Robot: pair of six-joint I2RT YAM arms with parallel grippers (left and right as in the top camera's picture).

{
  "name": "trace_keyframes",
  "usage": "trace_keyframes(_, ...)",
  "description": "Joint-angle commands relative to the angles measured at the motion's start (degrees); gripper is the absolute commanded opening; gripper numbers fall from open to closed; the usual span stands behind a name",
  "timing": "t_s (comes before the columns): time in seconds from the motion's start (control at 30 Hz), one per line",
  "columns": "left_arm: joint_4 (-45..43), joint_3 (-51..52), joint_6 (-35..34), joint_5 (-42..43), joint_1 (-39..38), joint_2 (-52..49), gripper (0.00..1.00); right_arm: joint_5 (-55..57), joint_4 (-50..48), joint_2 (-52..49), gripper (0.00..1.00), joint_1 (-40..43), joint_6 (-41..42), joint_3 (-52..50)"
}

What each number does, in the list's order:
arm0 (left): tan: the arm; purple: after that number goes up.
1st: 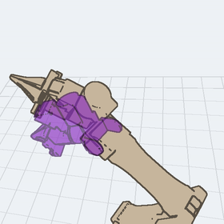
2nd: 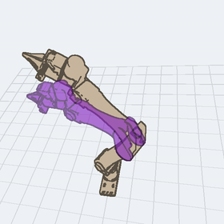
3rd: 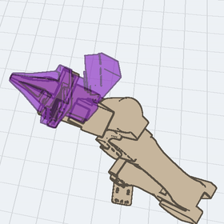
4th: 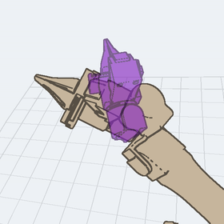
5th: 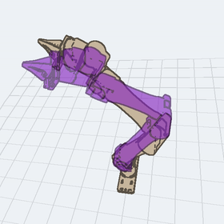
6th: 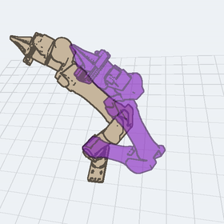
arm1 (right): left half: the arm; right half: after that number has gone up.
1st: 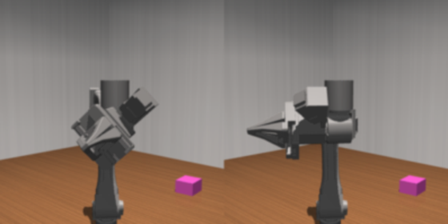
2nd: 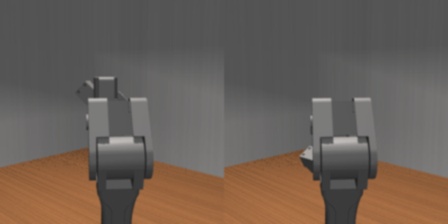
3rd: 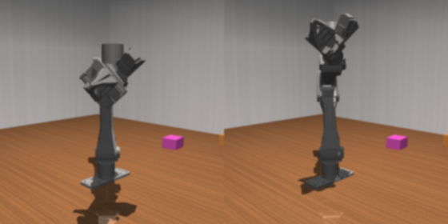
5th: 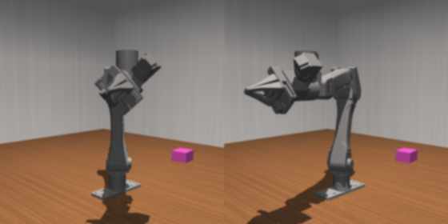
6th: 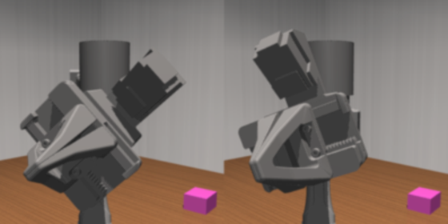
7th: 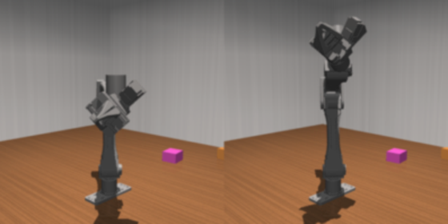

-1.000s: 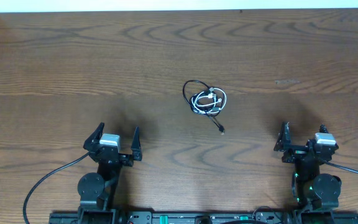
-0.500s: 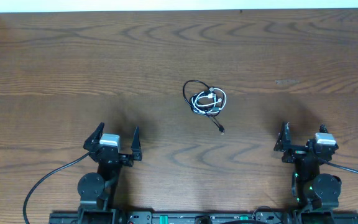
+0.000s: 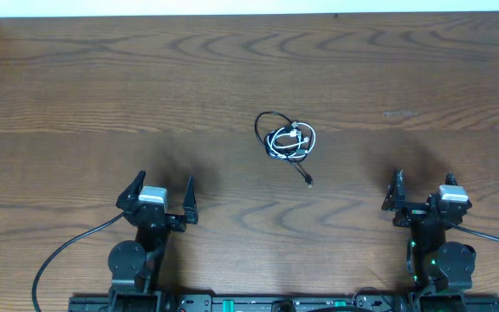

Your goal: Untangle cables

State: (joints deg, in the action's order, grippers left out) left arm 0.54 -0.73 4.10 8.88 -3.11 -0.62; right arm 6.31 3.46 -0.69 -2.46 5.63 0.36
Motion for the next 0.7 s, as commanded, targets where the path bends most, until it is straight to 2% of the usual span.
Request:
trace_keyframes(0.0,2.7,0.4,-3.8,2.1,-0.1,0.3,0.98,-0.3,0.2,0.2,0.99,0.3,1.1,0.0)
trace_keyframes(0.1,2.7,0.3,-7.4,2.1,-0.1,0.3,0.98,-1.3,-0.5,0.2,0.99,0.3,3.8,0.0)
trace_keyframes(0.4,11.5,-4.4,-7.6,2.1,-0.1,-0.7,0.98,-3.7,1.6,0.2,0.99,0.3,4.6,0.5)
trace_keyframes(0.57,16.1,-8.7,-7.6,2.1,-0.1,-5.2,0.98,-4.6,6.3,-1.2,0.99,0.3,4.2,3.5)
trace_keyframes(0.67,17.2,-11.6,-7.6,2.1,-0.1,-10.1,0.98,-6.8,8.1,-3.6,0.99,0.3,1.4,6.0)
